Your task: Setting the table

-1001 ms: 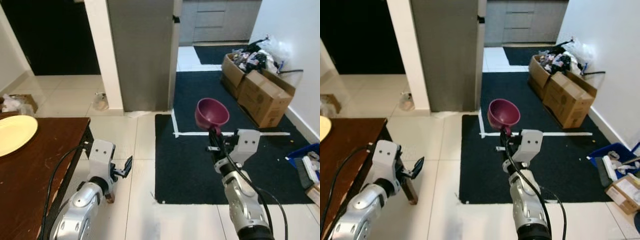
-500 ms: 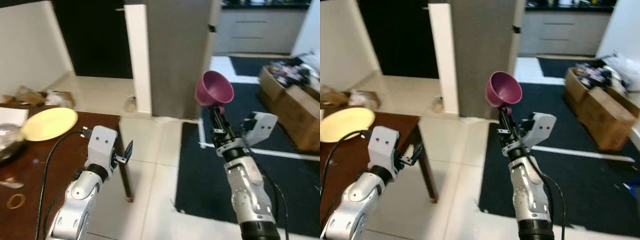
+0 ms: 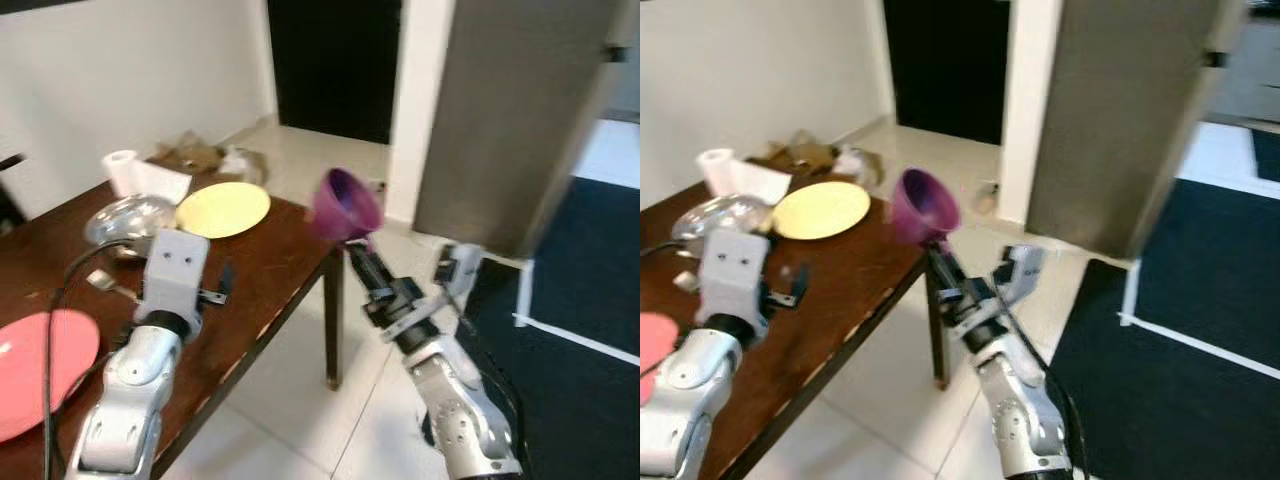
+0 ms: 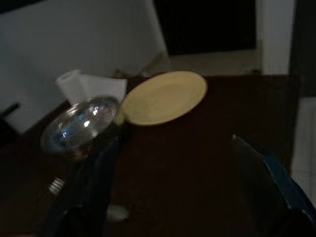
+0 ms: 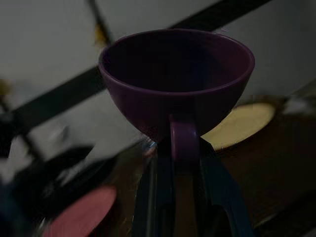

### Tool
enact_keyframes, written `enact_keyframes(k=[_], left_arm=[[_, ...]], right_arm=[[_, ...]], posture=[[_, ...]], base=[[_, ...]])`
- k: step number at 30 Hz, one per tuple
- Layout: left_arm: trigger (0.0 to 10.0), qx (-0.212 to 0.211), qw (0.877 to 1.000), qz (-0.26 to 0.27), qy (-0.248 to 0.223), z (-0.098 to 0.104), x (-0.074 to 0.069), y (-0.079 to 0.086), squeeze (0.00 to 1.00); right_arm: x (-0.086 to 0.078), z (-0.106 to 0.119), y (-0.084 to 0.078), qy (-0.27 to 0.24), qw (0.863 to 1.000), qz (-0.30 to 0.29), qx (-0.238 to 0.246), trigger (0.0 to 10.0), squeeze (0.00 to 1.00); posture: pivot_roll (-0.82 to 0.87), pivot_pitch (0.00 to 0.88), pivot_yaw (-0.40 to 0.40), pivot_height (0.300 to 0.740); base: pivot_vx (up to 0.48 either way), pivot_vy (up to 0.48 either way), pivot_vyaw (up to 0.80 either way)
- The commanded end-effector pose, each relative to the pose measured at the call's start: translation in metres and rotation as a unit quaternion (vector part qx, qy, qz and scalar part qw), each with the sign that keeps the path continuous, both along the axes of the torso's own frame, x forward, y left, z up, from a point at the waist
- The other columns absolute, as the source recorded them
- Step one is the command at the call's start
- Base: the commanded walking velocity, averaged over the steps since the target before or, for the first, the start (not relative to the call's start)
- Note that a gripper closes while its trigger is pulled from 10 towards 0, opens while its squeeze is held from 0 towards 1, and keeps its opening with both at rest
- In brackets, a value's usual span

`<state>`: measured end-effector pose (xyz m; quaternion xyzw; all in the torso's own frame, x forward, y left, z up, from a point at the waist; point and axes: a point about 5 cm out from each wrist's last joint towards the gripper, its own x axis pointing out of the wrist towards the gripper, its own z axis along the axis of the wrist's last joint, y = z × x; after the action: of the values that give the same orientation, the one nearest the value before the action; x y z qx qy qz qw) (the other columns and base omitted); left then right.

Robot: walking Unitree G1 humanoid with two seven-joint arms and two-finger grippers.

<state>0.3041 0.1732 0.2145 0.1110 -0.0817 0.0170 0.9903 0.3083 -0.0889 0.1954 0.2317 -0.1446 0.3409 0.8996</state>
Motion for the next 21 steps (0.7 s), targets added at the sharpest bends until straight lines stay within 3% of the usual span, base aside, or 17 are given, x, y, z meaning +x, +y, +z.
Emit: enact_keyframes(k=[1,9,21], left_arm=[[10.0,-0.001,0.999,0.039,0.008,0.0,0.0,0.013,0.0],[10.0,-0.004,0.995,0.092,0.036,-0.008,-0.006,0.031,0.0],[10.0,-0.004,0.993,0.106,0.052,-0.012,-0.007,0.034,0.0]], right_arm=[[-0.005,-0.001,0.004,-0.004,1.0,0.018,-0.023,10.0,0.0],[-0.007,-0.006,0.002,0.003,0.998,0.017,-0.052,10.0,0.0],[-0.006,-0.003,-0.001,0.004,0.999,0.006,-0.053,10.0,0.0]], posture=[[0.15,0.05,0.114,0.74],[0.15,0.061,0.104,0.74],[0.15,0.067,0.102,0.74]], base=[[0.0,0.0,0.76],[0.0,0.0,0.76],[0.0,0.0,0.76]])
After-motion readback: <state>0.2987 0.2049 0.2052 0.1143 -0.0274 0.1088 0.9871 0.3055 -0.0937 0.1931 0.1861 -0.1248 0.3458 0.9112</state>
